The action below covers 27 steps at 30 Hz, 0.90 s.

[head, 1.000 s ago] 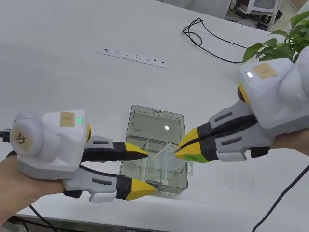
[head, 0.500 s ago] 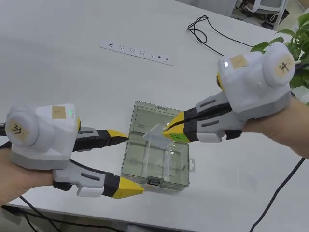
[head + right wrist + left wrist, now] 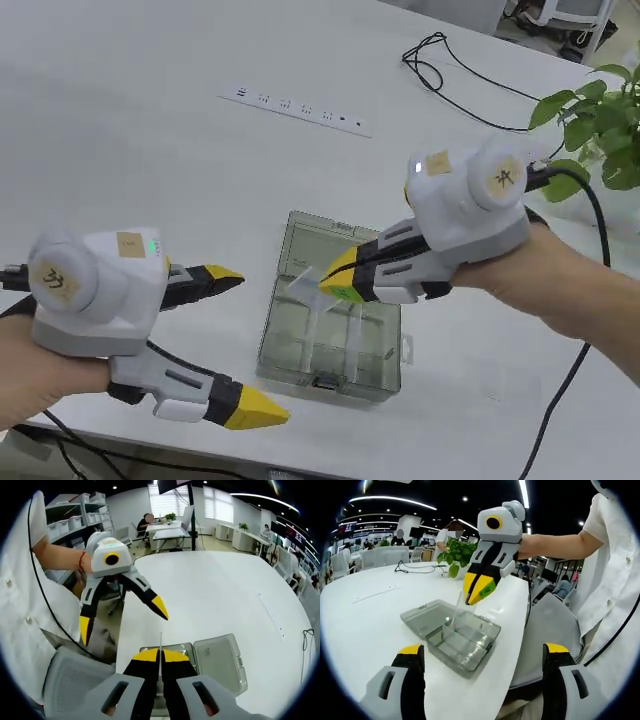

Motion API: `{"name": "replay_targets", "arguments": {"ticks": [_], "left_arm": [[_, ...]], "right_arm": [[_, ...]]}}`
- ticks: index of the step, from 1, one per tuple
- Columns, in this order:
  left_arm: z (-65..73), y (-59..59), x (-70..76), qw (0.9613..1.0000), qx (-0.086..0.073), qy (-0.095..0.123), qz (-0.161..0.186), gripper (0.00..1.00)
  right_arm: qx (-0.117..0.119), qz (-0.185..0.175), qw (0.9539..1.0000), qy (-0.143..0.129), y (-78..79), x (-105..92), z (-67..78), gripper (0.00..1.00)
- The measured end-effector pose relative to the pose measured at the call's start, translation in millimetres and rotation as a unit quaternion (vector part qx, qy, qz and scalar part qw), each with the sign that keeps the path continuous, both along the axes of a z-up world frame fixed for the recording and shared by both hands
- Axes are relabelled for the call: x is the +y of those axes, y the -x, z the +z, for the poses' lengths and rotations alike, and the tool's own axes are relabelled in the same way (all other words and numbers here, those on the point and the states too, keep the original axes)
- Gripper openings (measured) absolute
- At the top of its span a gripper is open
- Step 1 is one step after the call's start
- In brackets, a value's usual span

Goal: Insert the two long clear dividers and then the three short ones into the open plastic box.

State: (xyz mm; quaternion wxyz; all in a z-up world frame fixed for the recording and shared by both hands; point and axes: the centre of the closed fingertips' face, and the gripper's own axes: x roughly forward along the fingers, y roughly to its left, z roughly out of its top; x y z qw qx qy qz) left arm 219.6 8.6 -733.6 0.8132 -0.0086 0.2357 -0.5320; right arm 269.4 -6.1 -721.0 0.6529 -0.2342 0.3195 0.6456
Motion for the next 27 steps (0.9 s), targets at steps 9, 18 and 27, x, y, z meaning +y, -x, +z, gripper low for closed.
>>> {"name": "replay_targets", "arguments": {"ticks": [9,18,27], "left_arm": [[-3.2,-0.4,-0.4,1.0,0.006,0.0,0.0,1.0],[-5.5,-2.7,0.0,0.9999,0.011,0.001,0.002,1.0],[-6.8,-2.9,1.0,0.9999,0.014,0.002,0.004,1.0]], "right_arm": [[0.004,-0.008,1.0,0.003,-3.5,-0.8,-19.6,0.02],[0.007,-0.008,0.9999,0.01,-5.8,-4.2,-29.6,0.02],[0.003,-0.008,0.9999,0.011,-8.8,-4.4,-36.1,0.02]]}}
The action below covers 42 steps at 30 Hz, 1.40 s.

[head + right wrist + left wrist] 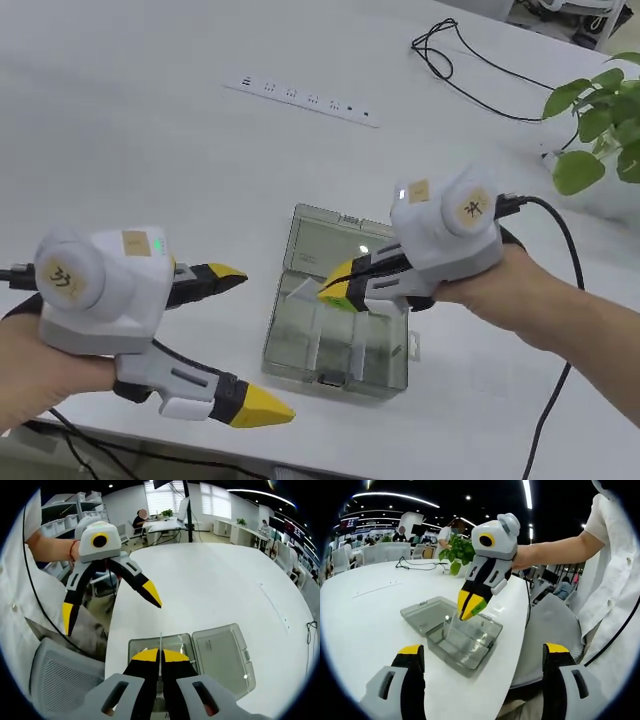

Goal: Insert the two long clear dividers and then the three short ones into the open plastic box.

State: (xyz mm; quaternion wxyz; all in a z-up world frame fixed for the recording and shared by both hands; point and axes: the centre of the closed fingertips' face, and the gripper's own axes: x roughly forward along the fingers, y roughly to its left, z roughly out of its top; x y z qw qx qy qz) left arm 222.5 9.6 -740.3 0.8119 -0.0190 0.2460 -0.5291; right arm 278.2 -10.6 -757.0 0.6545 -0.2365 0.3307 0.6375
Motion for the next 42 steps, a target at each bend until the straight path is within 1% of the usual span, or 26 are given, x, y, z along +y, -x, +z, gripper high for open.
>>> {"name": "replay_targets", "arguments": {"ticks": [3,5,6,8,16,21,26,33,42], "left_arm": [[-0.5,-0.3,0.1,1.0,0.0,0.0,0.001,1.0],[-0.4,-0.2,-0.5,1.0,0.0,0.001,0.0,1.0],[-0.6,-0.2,-0.6,1.0,0.0,0.001,0.0,1.0],[-1.0,-0.4,-0.8,1.0,0.001,0.001,0.0,1.0],[-2.4,-0.1,-2.3,1.0,0.003,0.003,0.0,1.0],[-2.1,0.1,-2.7,1.0,0.004,0.004,0.001,1.0],[-1.5,0.3,-3.5,1.0,0.004,0.005,0.0,1.0],[-2.3,1.5,-3.2,1.0,0.005,0.004,-0.002,1.0],[-2.9,-0.3,-2.7,1.0,0.005,0.003,-0.001,1.0]], "right_arm": [[0.0,0.0,1.0,-0.004,-0.5,1.6,-1.4,0.02],[-0.008,0.008,0.9999,0.002,1.2,2.6,-5.3,0.02],[-0.008,0.009,0.9999,-0.005,2.1,5.1,-4.3,0.02],[-0.018,0.018,0.9997,0.0,3.2,8.1,-5.7,0.02],[-0.032,0.044,0.9983,0.02,6.1,15.1,-19.8,0.02],[-0.031,0.047,0.998,0.028,6.1,16.4,-26.8,0.02],[-0.024,0.045,0.998,0.038,6.0,17.8,-36.1,0.02],[-0.017,0.046,0.9974,0.054,6.4,19.7,-44.8,0.02],[-0.032,0.064,0.9935,0.089,8.4,20.5,-54.3,0.02]]}}
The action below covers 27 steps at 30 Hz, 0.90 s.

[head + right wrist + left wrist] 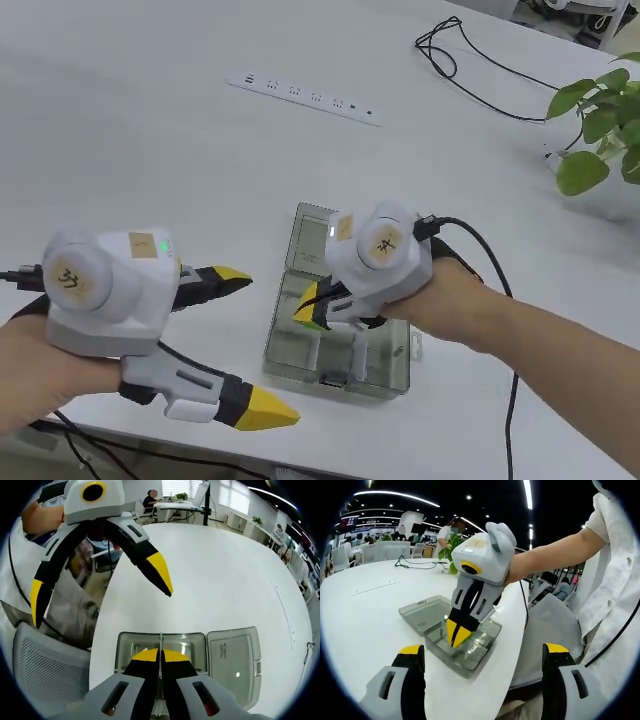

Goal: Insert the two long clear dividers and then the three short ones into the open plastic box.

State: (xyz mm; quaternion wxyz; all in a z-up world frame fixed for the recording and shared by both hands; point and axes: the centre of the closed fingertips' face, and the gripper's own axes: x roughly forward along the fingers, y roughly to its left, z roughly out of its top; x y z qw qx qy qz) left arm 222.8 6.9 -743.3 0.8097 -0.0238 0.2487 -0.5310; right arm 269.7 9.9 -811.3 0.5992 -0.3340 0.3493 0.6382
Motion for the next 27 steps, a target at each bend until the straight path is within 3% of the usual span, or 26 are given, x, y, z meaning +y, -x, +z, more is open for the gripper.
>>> {"name": "replay_targets", "arguments": {"ticks": [8,16,22,27], "left_arm": [[-0.5,-0.6,0.0,1.0,0.001,-0.001,0.001,1.0],[-2.3,-0.3,0.3,1.0,0.003,-0.004,0.002,0.99],[-0.2,-0.2,1.0,1.0,0.002,-0.004,0.004,0.99],[1.3,-0.2,2.0,1.0,0.001,-0.007,0.005,0.99]], "right_arm": [[-0.014,0.011,0.9995,0.026,-0.2,-0.3,-6.3,0.02],[-0.012,0.005,0.9996,0.026,-0.8,-1.7,-6.1,0.02],[-0.003,-0.017,0.9997,0.015,-0.7,-2.9,-5.1,0.05],[0.0,-0.044,0.9989,-0.014,-3.8,-2.6,11.1,0.09]]}}
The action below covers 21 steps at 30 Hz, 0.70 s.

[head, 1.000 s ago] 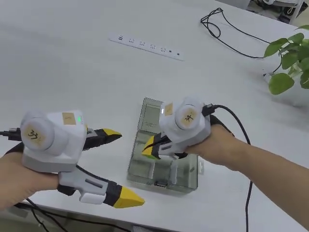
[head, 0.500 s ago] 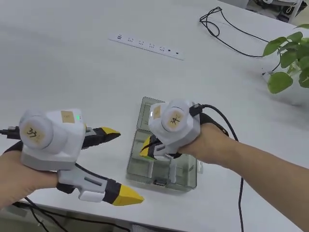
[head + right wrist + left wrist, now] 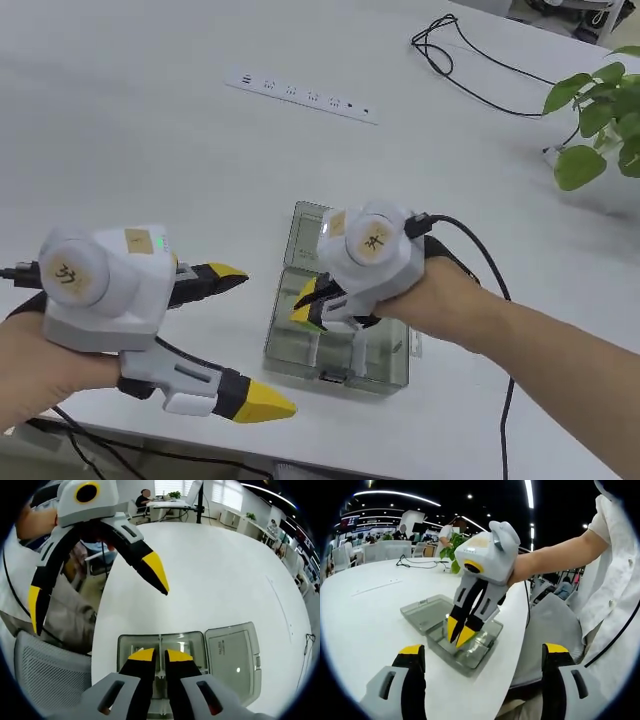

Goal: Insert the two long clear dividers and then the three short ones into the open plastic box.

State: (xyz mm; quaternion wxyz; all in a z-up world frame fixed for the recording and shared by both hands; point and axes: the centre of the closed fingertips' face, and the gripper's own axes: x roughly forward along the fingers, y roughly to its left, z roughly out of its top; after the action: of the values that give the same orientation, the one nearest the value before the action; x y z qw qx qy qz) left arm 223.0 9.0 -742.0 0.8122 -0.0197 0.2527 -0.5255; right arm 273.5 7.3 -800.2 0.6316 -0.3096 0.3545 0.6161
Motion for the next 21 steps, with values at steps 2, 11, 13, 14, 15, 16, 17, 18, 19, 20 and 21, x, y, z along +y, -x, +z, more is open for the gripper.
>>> {"name": "replay_targets", "arguments": {"ticks": [2,11,13,14,15,16,17,18,19,20,21], "left_arm": [[0.8,-0.2,0.2,1.0,-0.001,-0.001,0.001,0.99],[5.8,0.4,-1.1,1.0,-0.004,0.0,0.003,0.98],[6.9,0.7,-2.0,1.0,-0.005,0.0,0.003,0.98],[7.3,0.9,-2.3,1.0,-0.005,0.0,0.003,0.98],[7.7,0.9,-2.6,1.0,-0.006,0.0,0.002,0.98],[8.3,0.9,-2.9,1.0,-0.007,0.0,0.002,0.99],[8.5,0.8,-3.0,1.0,-0.006,0.0,0.002,0.99],[8.6,0.8,-3.0,1.0,-0.006,0.0,0.002,0.99],[9.1,0.6,-2.9,1.0,-0.006,0.0,0.003,0.99],[9.5,0.4,-2.8,1.0,-0.007,0.0,0.003,0.99],[10.0,0.2,-2.6,1.0,-0.007,0.0,0.003,0.99]], "right_arm": [[0.01,-0.019,0.9995,-0.022,-0.9,0.6,9.8,0.1],[0.024,-0.075,0.9925,-0.094,-5.8,-14.8,54.3,0.19],[0.028,-0.085,0.9901,-0.108,-6.0,-20.8,63.1,0.21],[0.031,-0.09,0.9891,-0.112,-6.2,-23.4,65.5,0.22],[0.033,-0.095,0.9882,-0.116,-6.4,-26.2,68.2,0.24],[0.033,-0.098,0.9875,-0.119,-6.5,-29.1,70.9,0.26],[0.033,-0.102,0.9866,-0.123,-6.4,-34.0,74.3,0.27],[0.032,-0.105,0.986,-0.125,-5.8,-39.6,77.2,0.28],[0.031,-0.107,0.9859,-0.125,-5.4,-43.7,78.6,0.29],[0.029,-0.108,0.9859,-0.125,-5.6,-48.3,79.8,0.3],[0.027,-0.111,0.9857,-0.123,-5.9,-55.5,81.1,0.31]]}}
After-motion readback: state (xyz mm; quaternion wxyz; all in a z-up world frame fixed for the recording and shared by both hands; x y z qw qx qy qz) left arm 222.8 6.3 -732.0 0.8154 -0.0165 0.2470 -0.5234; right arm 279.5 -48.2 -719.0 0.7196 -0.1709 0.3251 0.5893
